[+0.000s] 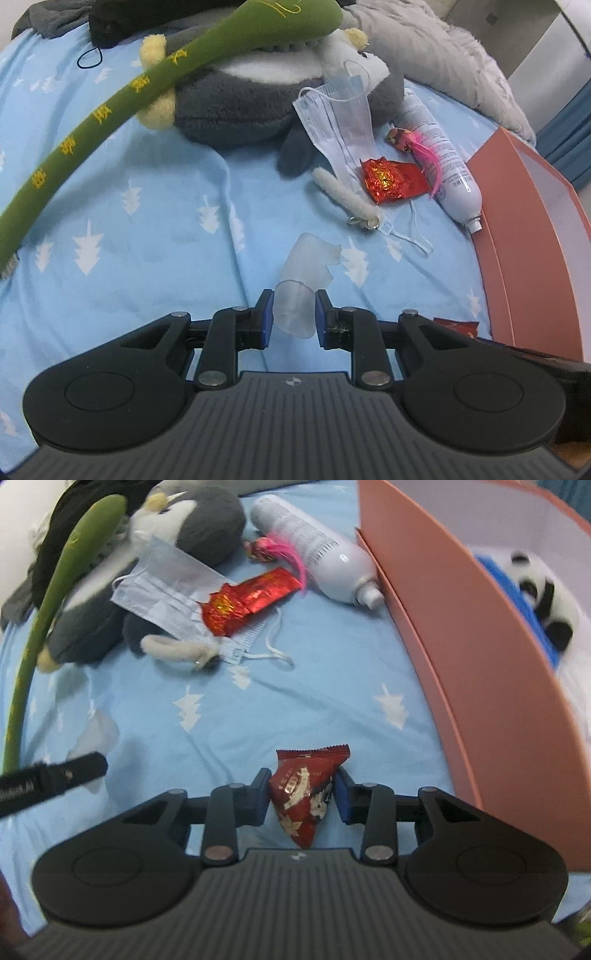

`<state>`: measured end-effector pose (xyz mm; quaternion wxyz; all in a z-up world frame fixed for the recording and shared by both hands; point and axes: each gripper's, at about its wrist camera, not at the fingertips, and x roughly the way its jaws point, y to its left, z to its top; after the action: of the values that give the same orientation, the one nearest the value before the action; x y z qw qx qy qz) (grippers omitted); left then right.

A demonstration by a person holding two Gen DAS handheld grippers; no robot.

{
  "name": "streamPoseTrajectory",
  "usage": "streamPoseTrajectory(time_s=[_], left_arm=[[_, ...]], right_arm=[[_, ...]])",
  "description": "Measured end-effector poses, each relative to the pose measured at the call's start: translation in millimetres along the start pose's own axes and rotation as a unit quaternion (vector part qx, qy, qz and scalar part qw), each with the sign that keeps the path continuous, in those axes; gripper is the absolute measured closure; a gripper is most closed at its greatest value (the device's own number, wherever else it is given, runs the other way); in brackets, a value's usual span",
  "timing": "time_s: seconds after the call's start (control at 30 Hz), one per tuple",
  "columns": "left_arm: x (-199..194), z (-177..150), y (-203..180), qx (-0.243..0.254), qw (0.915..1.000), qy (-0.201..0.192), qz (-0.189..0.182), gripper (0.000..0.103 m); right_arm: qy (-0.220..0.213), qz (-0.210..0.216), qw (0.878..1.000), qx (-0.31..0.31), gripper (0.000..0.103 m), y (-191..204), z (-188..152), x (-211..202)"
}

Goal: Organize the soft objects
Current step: 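Lift and carry the snack packet toward the pink box while the left carries the plastic piece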

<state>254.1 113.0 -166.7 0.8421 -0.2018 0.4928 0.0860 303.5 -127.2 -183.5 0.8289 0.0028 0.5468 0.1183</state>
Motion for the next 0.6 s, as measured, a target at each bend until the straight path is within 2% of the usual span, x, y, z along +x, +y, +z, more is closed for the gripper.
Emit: streamPoseTrajectory(time_s=[0.13,0.33,0.43,0.6], left_arm=[[-9,6,-3,0.001,1.0,-0.003,0.008,0.076],[-12,-10,-11,0.027,0.9989,-0.037,0.003,0.076],[-15,-22,-16,0.036,0.9981,-0.05,-0.008,0.076],[-44,-40,-22,0.043,0.9967,-0.063,-0.027,0.076]], right_arm=[[0.003,0.013,1.0,-0.016,0.064,3,6,-9],[-0.026,0.036,0.997,-0.058,0.064,3,-2,-18],[-0.04,0.044,0.997,-0.056,0.064,0,-12,-24],[-0.062,0.043,0.996,-0.044,0.064,-6,-32,-47]])
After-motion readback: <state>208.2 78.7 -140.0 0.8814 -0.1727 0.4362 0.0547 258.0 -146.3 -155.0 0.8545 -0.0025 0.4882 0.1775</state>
